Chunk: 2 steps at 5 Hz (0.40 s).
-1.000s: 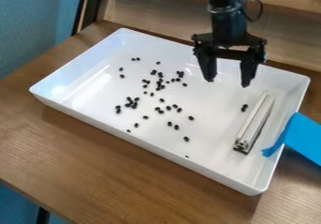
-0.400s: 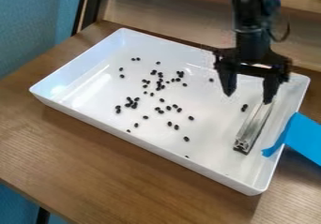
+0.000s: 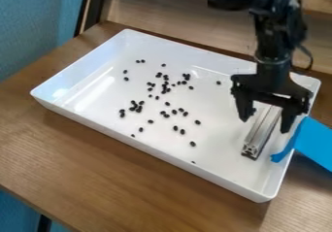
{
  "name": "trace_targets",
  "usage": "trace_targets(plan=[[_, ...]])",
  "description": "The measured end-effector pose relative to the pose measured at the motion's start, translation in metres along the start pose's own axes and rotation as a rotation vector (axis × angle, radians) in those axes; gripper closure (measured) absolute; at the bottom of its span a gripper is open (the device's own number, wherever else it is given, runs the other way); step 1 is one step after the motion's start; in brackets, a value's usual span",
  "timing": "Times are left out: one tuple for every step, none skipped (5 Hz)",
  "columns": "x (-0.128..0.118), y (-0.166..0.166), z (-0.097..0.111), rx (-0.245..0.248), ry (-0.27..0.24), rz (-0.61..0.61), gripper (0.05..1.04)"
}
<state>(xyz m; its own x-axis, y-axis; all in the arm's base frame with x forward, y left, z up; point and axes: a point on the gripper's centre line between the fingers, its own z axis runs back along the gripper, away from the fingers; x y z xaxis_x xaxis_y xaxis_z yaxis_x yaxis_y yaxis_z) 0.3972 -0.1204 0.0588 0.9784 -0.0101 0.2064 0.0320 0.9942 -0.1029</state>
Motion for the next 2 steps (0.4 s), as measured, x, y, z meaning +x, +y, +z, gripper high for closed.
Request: trace_targets(plan=[[-0.0075,-0.0049,-0.0166,0.024,0.014,-0.013,0.13],[-0.0076,-0.0025,-0.0201,0.038,0.015,-0.003,0.419]])
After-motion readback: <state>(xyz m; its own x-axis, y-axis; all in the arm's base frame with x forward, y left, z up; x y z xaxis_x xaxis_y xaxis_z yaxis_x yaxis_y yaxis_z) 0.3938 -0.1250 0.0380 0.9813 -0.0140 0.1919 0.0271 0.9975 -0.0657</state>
